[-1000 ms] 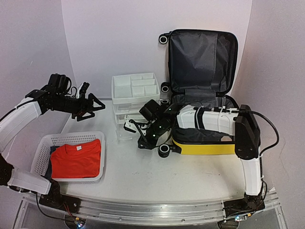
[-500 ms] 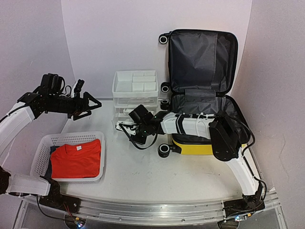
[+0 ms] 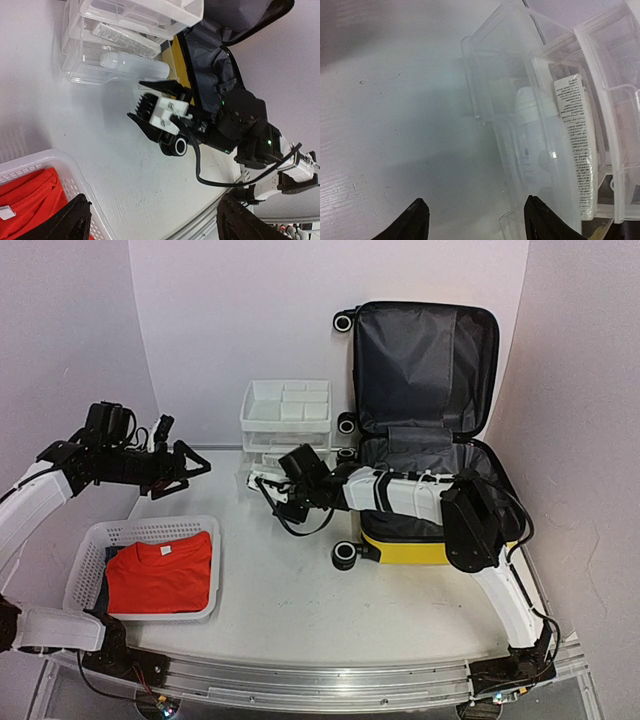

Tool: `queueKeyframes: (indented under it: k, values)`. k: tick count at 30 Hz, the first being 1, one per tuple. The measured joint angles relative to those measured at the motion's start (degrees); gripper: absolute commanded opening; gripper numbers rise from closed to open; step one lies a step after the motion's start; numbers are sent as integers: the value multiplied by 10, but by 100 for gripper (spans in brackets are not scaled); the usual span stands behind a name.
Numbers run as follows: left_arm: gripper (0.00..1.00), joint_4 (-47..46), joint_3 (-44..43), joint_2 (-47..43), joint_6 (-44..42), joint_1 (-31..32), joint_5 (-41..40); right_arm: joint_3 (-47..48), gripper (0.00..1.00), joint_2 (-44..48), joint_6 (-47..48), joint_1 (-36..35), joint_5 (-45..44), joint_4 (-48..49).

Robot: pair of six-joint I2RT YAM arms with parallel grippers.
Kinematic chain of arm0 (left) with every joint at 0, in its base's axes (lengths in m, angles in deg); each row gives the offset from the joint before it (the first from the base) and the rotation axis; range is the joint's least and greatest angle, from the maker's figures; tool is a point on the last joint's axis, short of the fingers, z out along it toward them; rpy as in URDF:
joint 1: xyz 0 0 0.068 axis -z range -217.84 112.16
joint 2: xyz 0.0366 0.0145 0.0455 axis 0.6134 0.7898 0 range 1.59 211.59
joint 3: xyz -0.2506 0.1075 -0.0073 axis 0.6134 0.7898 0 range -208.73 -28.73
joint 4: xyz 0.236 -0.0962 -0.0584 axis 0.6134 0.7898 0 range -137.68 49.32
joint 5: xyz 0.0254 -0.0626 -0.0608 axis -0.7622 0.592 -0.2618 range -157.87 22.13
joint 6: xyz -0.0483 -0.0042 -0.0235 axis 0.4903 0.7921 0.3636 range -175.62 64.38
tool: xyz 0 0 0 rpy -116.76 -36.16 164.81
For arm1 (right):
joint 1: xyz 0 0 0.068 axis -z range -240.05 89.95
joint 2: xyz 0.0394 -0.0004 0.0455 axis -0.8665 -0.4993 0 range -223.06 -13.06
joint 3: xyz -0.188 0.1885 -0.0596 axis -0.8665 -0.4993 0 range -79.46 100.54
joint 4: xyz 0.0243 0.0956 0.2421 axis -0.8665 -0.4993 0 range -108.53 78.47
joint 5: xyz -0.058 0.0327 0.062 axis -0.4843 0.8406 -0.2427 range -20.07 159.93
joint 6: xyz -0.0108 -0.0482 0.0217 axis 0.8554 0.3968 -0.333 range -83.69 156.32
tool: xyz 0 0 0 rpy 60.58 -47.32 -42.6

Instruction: Open, take out, and arrange the luggage

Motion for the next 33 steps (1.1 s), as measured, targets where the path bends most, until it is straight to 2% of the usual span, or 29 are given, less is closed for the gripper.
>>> queueKeyframes:
  k: [4, 13, 18, 23, 26, 30, 33]
  values:
    - [84, -1, -73, 94, -5, 0, -47, -68, 67, 27, -26, 7, 36, 3]
    - [75, -32, -398, 406, -51, 0, -163, -206, 71, 148, -113, -4, 95, 4]
    - [66, -36, -569, 540, -82, 1, -202, -292, 71, 249, -143, -23, 109, 4]
    - [54, -42, -694, 642, -121, 13, -248, -348, 71, 316, -160, -30, 110, 3]
    - [45, -43, -742, 689, -148, 28, -275, -373, 71, 346, -164, -31, 103, 3]
    - [40, -40, -755, 718, -175, 46, -314, -388, 71, 367, -165, -32, 96, -1]
    - [31, -41, -756, 726, -194, 54, -347, -392, 71, 372, -166, -32, 89, -3]
